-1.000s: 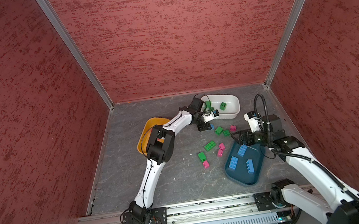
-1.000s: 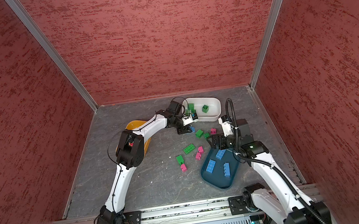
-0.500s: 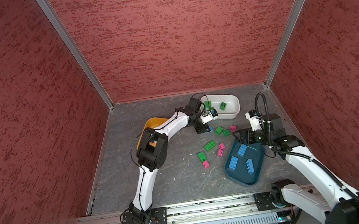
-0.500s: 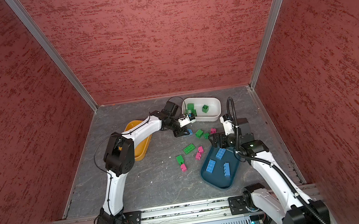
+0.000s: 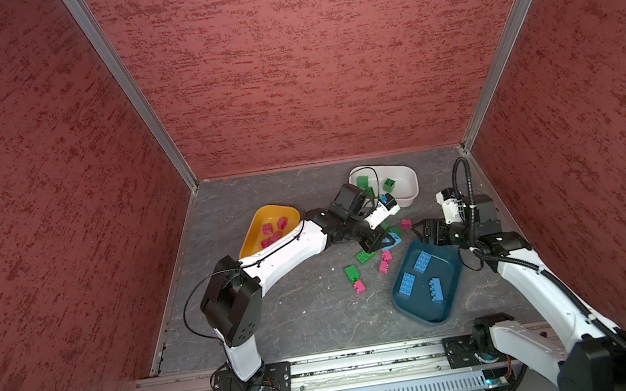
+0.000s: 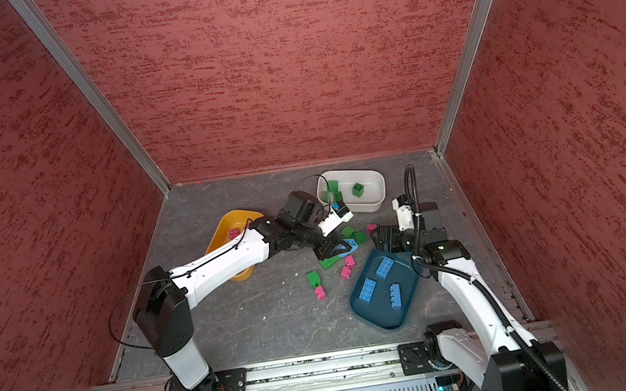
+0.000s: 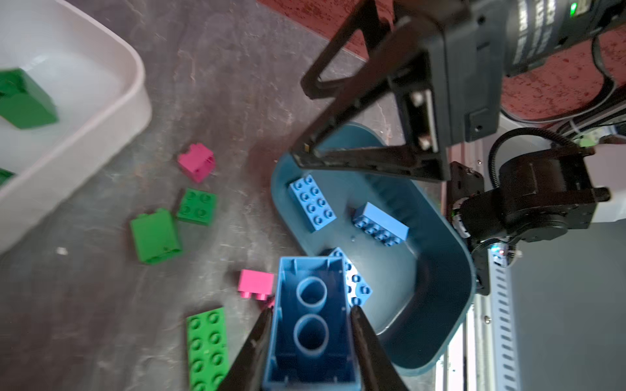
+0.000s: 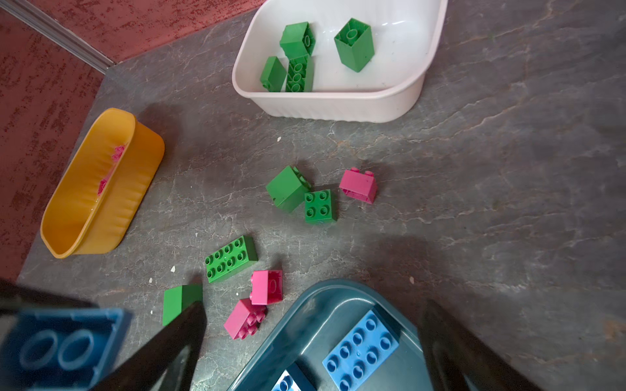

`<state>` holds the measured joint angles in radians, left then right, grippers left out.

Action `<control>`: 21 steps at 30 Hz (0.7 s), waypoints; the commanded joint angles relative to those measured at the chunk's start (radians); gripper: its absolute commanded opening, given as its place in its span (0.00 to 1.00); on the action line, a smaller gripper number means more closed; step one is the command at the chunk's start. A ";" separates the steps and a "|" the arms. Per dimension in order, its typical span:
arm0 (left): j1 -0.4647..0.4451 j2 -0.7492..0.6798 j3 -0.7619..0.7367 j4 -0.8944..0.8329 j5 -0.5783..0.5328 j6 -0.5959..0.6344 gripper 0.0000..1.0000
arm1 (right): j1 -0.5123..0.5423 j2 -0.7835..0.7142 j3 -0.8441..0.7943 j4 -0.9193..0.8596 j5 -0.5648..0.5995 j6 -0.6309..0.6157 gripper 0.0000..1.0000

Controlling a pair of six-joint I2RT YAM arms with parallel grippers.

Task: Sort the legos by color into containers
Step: 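Carry the light-blue brick over the teal tray and release it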

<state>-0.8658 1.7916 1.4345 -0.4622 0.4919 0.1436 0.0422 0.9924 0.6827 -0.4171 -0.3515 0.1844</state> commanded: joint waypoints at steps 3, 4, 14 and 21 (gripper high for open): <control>-0.081 0.018 -0.049 0.124 -0.080 -0.269 0.28 | -0.017 -0.002 0.039 -0.003 0.001 0.007 0.99; -0.096 0.028 -0.059 0.149 -0.087 -0.296 0.28 | -0.018 0.000 0.040 -0.005 0.002 0.007 0.99; -0.193 0.136 -0.080 0.283 -0.135 -0.482 0.35 | -0.026 -0.006 0.052 -0.025 -0.009 0.002 0.99; -0.173 0.087 -0.105 0.262 -0.127 -0.477 0.61 | -0.025 -0.012 0.034 0.010 -0.125 -0.011 0.99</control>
<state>-1.0489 1.9182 1.3460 -0.2157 0.3630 -0.3225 0.0143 0.9916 0.7006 -0.4366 -0.4019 0.1864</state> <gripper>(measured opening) 0.597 0.990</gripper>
